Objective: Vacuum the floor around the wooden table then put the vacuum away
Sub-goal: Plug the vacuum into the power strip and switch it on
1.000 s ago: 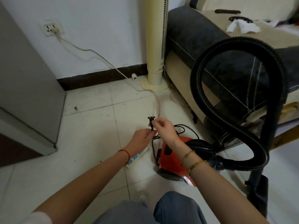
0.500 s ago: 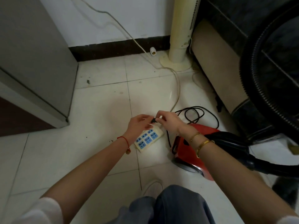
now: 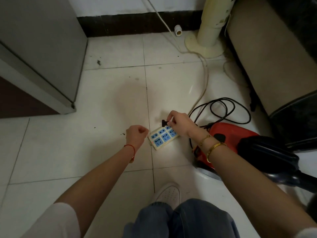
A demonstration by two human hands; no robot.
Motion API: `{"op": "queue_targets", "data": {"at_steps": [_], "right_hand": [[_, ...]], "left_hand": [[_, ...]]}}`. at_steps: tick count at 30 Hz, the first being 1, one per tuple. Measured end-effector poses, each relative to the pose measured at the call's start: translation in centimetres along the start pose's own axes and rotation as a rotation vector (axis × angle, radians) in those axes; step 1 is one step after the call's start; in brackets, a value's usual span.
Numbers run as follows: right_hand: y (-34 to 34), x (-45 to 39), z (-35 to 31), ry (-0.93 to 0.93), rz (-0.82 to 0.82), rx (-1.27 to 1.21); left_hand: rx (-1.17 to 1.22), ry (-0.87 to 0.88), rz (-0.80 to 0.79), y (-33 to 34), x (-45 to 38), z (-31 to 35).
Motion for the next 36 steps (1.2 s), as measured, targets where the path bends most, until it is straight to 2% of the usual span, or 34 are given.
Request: {"op": "queue_targets", "data": {"at_steps": [5,10,15,19,24,36], "right_hand": [[2.7,-1.5,-0.2,-0.013,-0.054,0.075],[4.6,-1.8,-0.4,-0.075,-0.116,0.196],[6.1,-1.7,0.0,-0.151,-0.164,0.375],[6.8,-1.9,0.5,-0.197,-0.153,0.475],[6.1,-2.2,-0.1,-0.214,-0.086,0.546],[6.0,-2.5,-1.4,-0.102,-0.098,0.58]], "left_hand": [[-0.095,0.051,-0.074,1.7,0.1,-2.7],[-0.276,0.143,-0.234,4.8,1.0,-3.6],[-0.46,0.272,-0.167,6.2,1.3,-3.4],[-0.424,0.3,-0.096,6.3,1.1,-2.7],[-0.367,0.294,-0.083,6.4,0.7,-2.0],[-0.313,0.27,-0.106,6.2,0.5,-1.9]]}}
Point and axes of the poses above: each hand's wrist, its own x-axis away from the middle knuckle, its own y-axis out of the palm, z = x × y, the point moved 8 cm from there along -x, towards the middle knuckle, and after that the axes turned 2 degrees about z, right-handed, at the moved point
